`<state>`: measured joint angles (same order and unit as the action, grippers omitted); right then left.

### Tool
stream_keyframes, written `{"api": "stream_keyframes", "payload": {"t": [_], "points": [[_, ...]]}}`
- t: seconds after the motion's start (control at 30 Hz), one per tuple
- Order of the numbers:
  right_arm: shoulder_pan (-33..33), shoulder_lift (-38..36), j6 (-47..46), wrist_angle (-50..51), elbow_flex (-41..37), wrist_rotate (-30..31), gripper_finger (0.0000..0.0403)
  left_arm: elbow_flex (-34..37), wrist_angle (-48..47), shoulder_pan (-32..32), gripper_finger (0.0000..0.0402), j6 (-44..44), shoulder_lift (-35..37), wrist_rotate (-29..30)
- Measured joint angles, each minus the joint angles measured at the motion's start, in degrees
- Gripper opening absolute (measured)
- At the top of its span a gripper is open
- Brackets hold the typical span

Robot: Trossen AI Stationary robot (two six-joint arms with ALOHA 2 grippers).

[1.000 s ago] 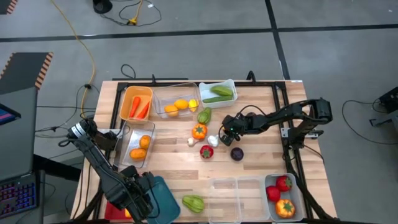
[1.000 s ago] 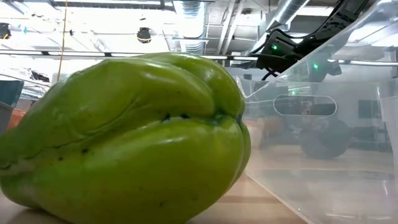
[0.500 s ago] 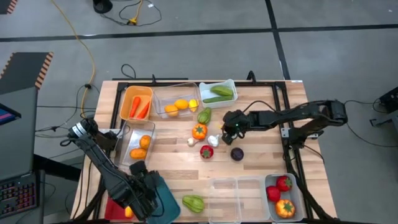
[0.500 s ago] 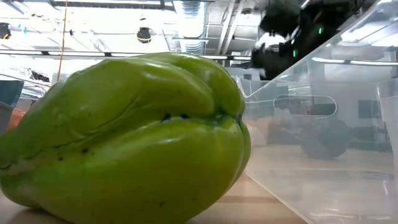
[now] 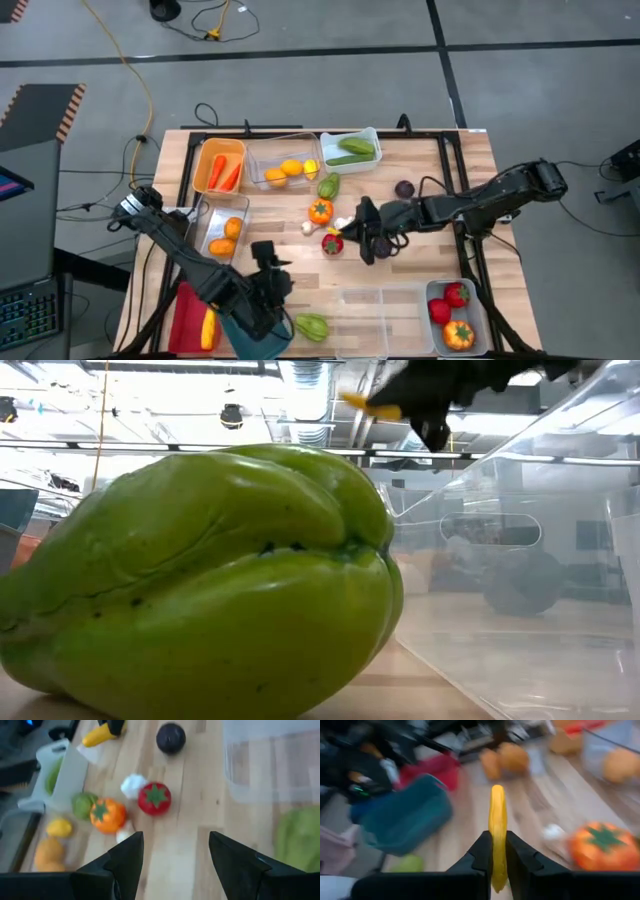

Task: Sort produce into baskets
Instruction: Put the yellow corn into the red bin

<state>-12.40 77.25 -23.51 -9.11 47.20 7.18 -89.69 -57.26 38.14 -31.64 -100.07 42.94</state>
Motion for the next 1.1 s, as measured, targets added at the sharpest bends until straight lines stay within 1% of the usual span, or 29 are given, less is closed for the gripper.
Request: {"api": "stream_keyframes", "payload": {"t": [0.13, 0.3, 0.6, 0.67, 0.87, 0.97, 1.1], "points": [[-3.16, -0.02, 0.02, -4.40, 0.00, 0.00, 0.0066, 0.00, 5.52, -2.35, 0.0213, 6.72, -0.02, -0.01], [-5.92, -0.02, 0.04, -6.23, 0.00, 0.00, 0.0066, 0.00, 11.55, -4.60, 0.0213, 13.99, -0.02, -0.01], [-8.13, -0.02, 0.13, -6.57, 0.02, 0.02, 0.0066, 0.00, 22.26, -7.90, 0.0213, 24.65, -0.02, -0.83], [-8.31, -0.02, 0.13, -6.62, 0.02, 0.02, 0.0066, 0.00, 24.39, -8.57, 0.0213, 26.61, -0.02, -2.23], [-8.35, -0.02, 0.11, -6.73, 0.04, 0.02, 0.0066, 0.00, 28.17, -10.48, 0.0211, 29.01, -0.02, -8.35], [-8.33, -0.02, 0.10, -6.75, 0.04, 0.04, 0.0066, 0.02, 28.44, -11.22, 0.0203, 28.99, -0.02, -8.90], [-8.31, -0.02, 0.08, -6.75, 0.04, 0.06, 0.0066, 0.02, 28.46, -11.94, 0.0176, 28.98, -0.02, -8.94]]}}
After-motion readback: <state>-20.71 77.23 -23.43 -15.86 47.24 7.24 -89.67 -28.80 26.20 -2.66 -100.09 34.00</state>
